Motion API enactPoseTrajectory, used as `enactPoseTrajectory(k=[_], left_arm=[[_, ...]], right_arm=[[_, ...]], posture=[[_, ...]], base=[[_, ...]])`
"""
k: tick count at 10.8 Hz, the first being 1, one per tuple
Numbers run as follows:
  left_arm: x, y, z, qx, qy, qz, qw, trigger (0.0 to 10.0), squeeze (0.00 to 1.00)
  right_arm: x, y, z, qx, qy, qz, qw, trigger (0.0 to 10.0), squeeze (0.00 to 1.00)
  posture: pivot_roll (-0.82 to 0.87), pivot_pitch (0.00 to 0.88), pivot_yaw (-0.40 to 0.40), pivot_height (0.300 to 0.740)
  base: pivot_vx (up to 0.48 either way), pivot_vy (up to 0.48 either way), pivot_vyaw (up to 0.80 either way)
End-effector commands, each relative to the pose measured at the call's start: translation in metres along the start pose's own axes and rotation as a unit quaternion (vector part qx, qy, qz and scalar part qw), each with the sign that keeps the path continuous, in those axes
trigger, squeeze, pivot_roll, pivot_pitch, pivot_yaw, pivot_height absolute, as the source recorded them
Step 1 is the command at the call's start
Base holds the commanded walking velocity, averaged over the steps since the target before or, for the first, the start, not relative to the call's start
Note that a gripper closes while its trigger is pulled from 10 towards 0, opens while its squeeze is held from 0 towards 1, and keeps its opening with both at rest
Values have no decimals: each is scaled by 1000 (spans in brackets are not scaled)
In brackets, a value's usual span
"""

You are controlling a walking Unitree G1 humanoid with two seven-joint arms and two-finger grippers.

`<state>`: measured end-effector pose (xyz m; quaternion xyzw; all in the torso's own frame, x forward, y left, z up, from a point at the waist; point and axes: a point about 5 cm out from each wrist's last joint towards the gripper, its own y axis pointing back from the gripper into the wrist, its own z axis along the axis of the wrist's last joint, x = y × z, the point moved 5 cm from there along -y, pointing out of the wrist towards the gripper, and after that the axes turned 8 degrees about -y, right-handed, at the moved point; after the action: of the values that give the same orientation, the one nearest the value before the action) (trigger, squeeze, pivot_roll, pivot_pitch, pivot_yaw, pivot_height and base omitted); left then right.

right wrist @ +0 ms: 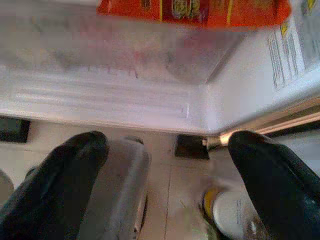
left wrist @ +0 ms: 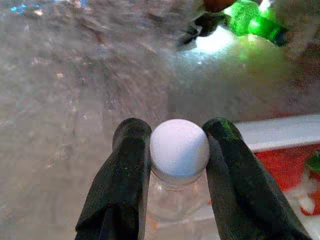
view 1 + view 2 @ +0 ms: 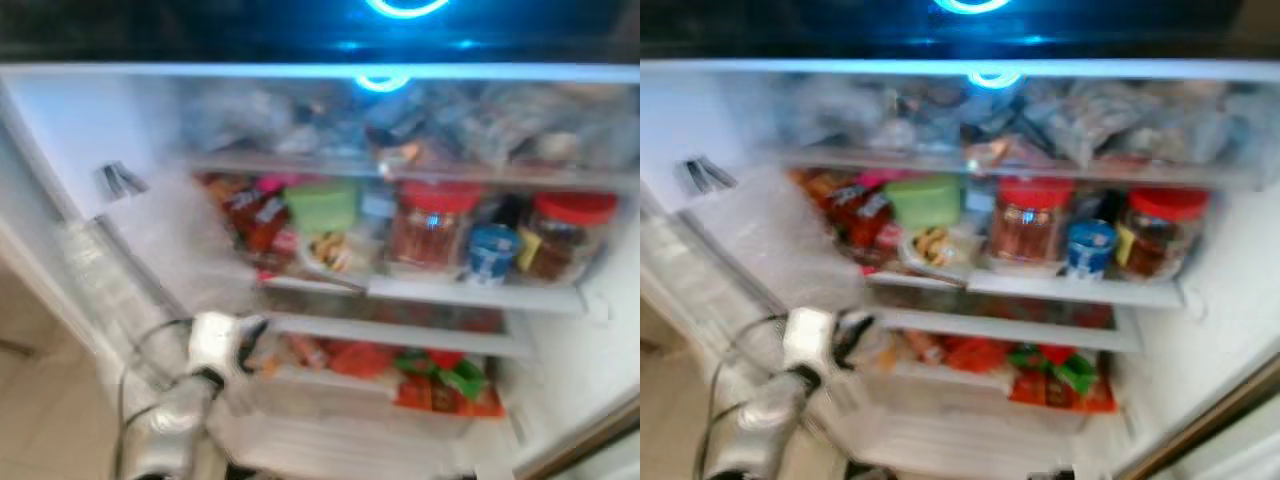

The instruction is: Restocking fridge

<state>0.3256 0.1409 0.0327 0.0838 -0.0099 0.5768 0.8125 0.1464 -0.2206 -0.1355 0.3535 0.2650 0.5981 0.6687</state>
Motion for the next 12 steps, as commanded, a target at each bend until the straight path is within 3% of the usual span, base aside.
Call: enactPoseTrajectory(k=[1, 4, 6, 8, 9, 11, 12], left_arm=[[-15, -7, 18, -34, 16, -31, 999, 10000, 0], [-13, -14, 49, -98, -15, -27, 995, 10000, 0], [-19, -21, 76, -132, -28, -56, 989, 10000, 0], [-12, -21, 93, -169, -32, -33, 985, 10000, 0], [-10, -25, 97, -178, -60, -25, 982, 10000, 0], [-6, -30, 81, -150, -52, -17, 987, 10000, 0], [2, -29, 63, -120, -46, -1, 992, 10000, 0]], right_arm=[[-5, 17, -54, 93, 2, -7, 996, 10000, 0], [-6, 18, -55, 93, 2, -8, 996, 10000, 0], [-7, 18, -56, 94, 3, -9, 996, 10000, 0], [-7, 19, -56, 94, 4, -9, 996, 10000, 0], [-7, 18, -55, 93, 4, -8, 996, 10000, 0], [-7, 18, -55, 91, 2, -8, 996, 10000, 0], [-6, 18, -53, 86, -3, -8, 996, 10000, 0]], posture=[[-17, 35, 62, 656], [-23, 40, 60, 656], [-26, 42, 60, 656], [-27, 43, 58, 656], [-26, 46, 54, 656], [-34, 46, 55, 656], [-40, 48, 55, 656]], base=[[0, 0, 0], [0, 0, 0], [0, 0, 0], [0, 0, 0], [0, 0, 0], [0, 0, 0], [0, 0, 0]])
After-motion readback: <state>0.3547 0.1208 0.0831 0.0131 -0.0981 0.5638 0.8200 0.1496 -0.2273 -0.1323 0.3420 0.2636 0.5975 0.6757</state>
